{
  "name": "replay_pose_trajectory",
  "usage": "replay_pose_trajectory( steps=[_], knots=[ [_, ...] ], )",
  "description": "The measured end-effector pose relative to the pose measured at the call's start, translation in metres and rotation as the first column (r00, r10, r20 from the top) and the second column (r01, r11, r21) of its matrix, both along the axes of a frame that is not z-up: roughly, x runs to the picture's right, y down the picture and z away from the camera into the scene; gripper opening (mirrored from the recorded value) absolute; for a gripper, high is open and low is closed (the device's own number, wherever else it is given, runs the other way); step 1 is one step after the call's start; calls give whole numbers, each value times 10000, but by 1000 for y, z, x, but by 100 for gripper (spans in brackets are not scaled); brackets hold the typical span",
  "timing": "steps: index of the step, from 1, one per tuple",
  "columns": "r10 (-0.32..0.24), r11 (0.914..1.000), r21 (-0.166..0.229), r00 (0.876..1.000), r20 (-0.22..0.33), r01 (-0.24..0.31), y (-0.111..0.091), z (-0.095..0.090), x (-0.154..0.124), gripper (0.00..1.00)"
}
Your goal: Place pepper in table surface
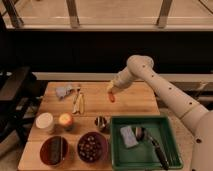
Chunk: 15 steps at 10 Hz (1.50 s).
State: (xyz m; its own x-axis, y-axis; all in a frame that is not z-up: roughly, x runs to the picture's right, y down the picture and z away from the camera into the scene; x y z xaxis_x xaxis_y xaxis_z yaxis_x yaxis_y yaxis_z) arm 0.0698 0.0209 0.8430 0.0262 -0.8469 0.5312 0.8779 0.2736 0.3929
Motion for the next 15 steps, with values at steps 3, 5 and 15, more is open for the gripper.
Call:
replay_pose_trajectory(
  steps=[3,5,15],
  knots=[
    [229,9993,-293,9988,-438,-242,31,29,31,0],
    [196,9994,-292,9990,-403,-208,31,29,28,0],
    [1350,9882,-439,9703,-2007,-1466,48,50,118,0]
  ],
)
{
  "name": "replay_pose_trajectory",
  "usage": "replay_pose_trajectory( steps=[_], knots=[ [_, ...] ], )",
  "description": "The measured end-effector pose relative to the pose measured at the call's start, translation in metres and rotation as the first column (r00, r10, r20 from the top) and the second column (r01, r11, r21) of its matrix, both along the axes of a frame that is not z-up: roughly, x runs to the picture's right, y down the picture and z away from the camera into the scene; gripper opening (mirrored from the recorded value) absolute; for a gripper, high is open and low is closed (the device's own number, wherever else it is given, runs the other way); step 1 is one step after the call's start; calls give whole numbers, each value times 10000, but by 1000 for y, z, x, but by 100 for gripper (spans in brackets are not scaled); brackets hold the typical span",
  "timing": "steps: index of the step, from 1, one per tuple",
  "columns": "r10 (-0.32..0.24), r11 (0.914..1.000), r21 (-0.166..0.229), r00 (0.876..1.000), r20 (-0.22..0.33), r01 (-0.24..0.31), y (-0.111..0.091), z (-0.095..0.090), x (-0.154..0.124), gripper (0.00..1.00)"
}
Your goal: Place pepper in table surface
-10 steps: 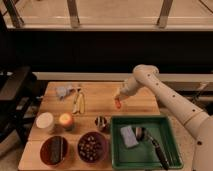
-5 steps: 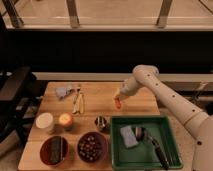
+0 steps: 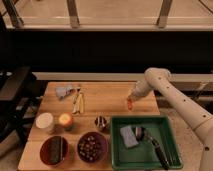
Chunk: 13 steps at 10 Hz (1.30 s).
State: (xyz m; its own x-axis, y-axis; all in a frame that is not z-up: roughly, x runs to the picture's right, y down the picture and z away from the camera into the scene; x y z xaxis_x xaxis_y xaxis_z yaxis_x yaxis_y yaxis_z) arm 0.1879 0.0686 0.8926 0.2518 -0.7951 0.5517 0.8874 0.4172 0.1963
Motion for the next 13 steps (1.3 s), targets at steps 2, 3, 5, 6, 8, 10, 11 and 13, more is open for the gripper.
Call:
replay_pose_trajectory(
  steps=[2,3,5,6,8,10,11,13],
  knots=[
    [332,9994,7,9993,-178,-332,10,15,14,1],
    [542,9985,56,9982,-246,-541,15,24,23,8],
    [827,9964,203,9960,-340,-820,19,33,37,30],
    [846,9962,247,9958,-347,-837,18,35,36,39],
    [940,9953,254,9947,-417,-930,19,37,40,58],
    [1017,9946,253,9936,-484,-1006,20,37,41,77],
    [1011,9947,254,9937,-481,-1000,20,37,40,80],
    [1018,9945,309,9937,-473,-1004,17,33,37,80]
  ],
)
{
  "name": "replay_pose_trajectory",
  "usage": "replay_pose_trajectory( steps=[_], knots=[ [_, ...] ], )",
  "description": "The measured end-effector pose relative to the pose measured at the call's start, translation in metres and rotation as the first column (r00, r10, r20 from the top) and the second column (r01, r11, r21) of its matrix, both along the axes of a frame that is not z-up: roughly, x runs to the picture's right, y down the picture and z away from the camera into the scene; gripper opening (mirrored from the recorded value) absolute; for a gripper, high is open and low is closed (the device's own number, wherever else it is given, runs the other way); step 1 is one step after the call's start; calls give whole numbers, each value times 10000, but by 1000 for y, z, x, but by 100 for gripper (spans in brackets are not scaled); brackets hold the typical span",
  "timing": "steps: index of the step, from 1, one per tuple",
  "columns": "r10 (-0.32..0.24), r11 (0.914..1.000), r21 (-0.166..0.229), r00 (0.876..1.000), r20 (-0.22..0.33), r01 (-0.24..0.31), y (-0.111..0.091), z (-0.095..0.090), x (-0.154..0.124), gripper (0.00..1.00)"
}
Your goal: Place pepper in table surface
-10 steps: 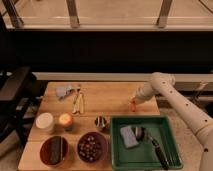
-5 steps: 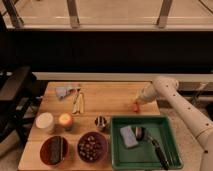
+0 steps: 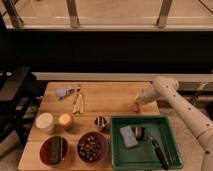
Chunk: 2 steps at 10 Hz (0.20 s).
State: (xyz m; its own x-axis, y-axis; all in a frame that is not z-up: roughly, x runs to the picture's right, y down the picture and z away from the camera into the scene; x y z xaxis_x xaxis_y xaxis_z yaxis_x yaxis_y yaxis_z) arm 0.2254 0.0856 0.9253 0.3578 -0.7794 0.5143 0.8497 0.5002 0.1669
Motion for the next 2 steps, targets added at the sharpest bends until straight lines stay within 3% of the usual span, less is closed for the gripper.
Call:
replay_pose_trajectory(
  steps=[2],
  knots=[
    [-17,10000,-12,10000,26,17,0,1,-2,80]
  ],
)
